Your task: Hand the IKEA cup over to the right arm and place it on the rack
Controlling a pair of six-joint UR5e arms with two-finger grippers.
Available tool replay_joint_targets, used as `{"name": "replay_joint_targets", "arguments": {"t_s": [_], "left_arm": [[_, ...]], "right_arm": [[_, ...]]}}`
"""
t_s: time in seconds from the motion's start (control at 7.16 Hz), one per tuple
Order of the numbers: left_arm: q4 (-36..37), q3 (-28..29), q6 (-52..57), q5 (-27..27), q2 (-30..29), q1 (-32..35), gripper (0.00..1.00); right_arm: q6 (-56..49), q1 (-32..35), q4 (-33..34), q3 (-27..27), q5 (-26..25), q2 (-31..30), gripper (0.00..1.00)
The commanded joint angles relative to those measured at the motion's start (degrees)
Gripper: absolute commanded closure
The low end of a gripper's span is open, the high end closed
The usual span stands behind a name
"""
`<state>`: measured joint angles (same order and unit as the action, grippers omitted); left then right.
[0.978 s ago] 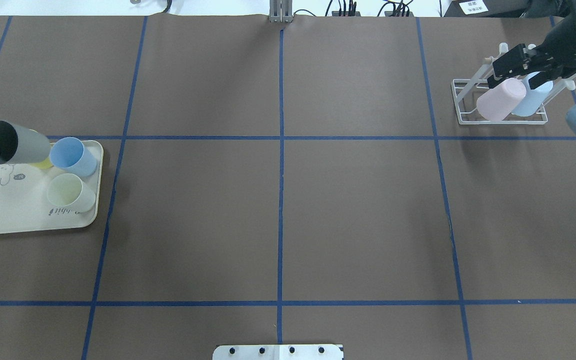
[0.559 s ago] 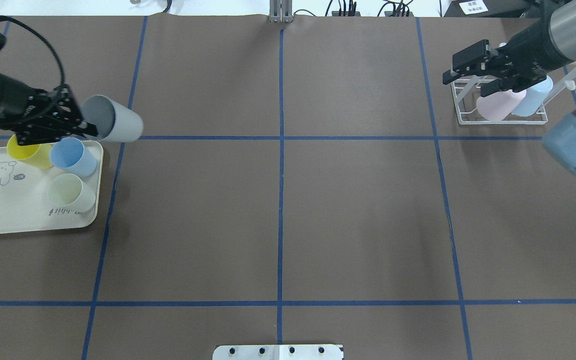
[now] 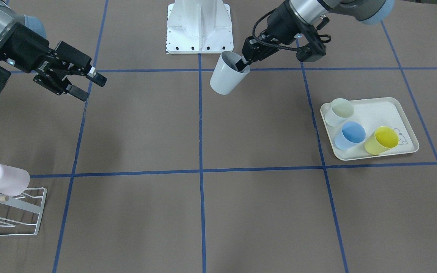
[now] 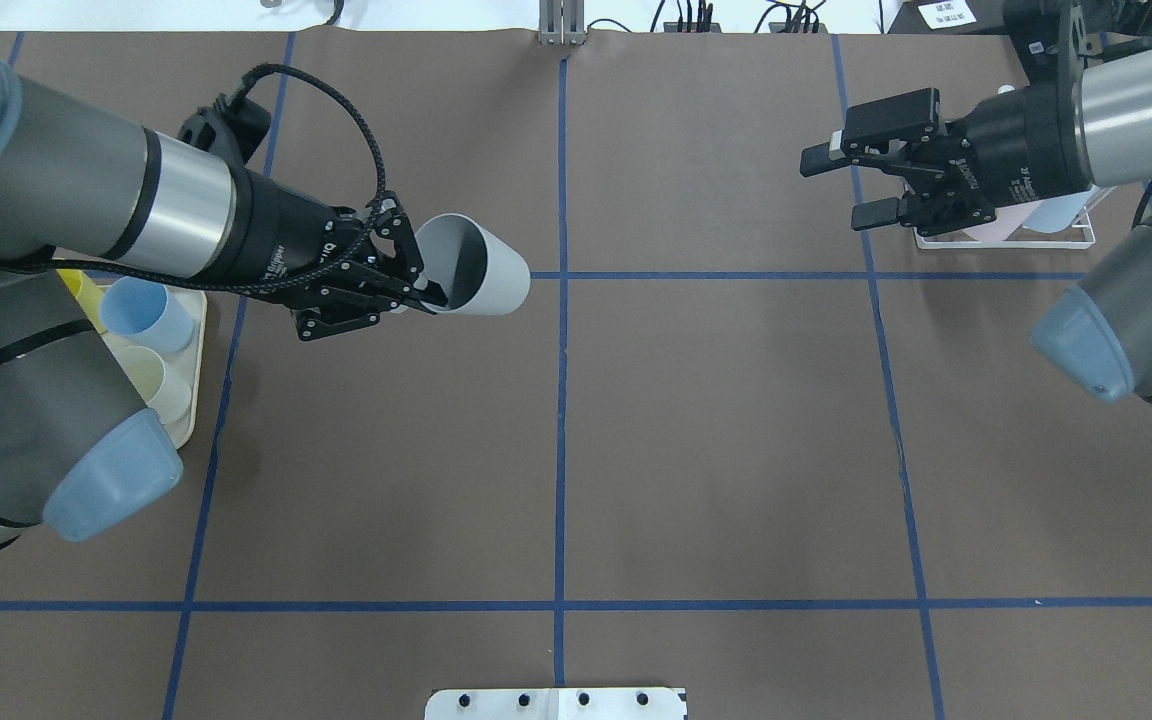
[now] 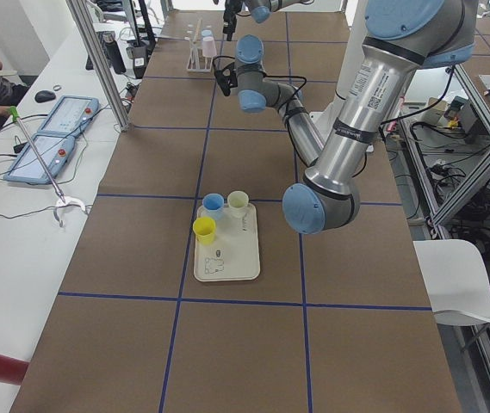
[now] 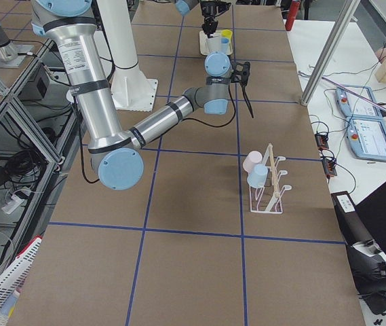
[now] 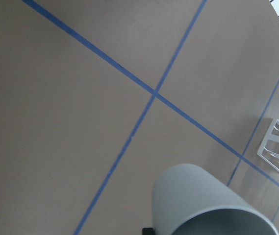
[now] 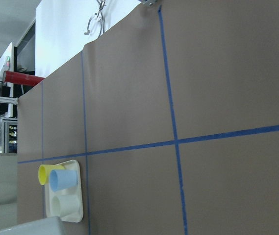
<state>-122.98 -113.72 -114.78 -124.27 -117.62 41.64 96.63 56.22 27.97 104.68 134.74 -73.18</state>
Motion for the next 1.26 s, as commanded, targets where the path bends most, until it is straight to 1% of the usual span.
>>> {"name": "replay_joint_targets", "arguments": {"t_s": [0.0, 0.14, 0.28, 0.42, 0.56, 0.7, 0.84, 0.98, 1.12], "left_arm": [[-14.8, 2.2, -11.7, 3.9, -0.8, -3.1, 1.00], [-19.8, 2.4, -15.3, 7.0, -0.8, -5.2, 1.00], [-23.3, 2.4, -18.0, 10.0, -0.9, -6.6, 1.00], [-26.3, 2.6, -20.5, 11.4, -1.0, -7.2, 1.00], [-29.7, 3.0, -23.4, 12.5, -0.9, -7.3, 1.00], [-34.2, 4.7, -27.2, 13.6, -1.0, -7.3, 1.00], [-41.0, 6.9, -31.9, 13.9, -0.9, -7.4, 1.00], [-45.3, 8.6, -35.9, 15.5, -0.9, -7.4, 1.00], [-47.8, 8.8, -37.0, 15.5, -0.9, -7.9, 1.00]], "right_arm": [[5.3, -3.4, -15.2, -2.1, -0.4, -0.2, 0.01], [6.4, -4.5, -18.4, -2.0, -0.5, 0.1, 0.02], [8.2, -6.2, -23.3, -2.0, -2.1, 0.0, 0.02], [13.9, -8.1, -28.7, -1.9, -5.0, 0.5, 0.02], [16.0, -11.6, -34.9, -2.1, -10.2, 0.5, 0.02], [18.0, -14.4, -38.7, -2.0, -14.4, 0.5, 0.02], [18.5, -17.3, -43.6, -2.1, -19.6, 0.3, 0.02], [18.5, -19.6, -47.4, -2.6, -24.1, 0.1, 0.02], [19.0, -21.0, -48.2, -2.9, -27.0, 1.0, 0.02]]}}
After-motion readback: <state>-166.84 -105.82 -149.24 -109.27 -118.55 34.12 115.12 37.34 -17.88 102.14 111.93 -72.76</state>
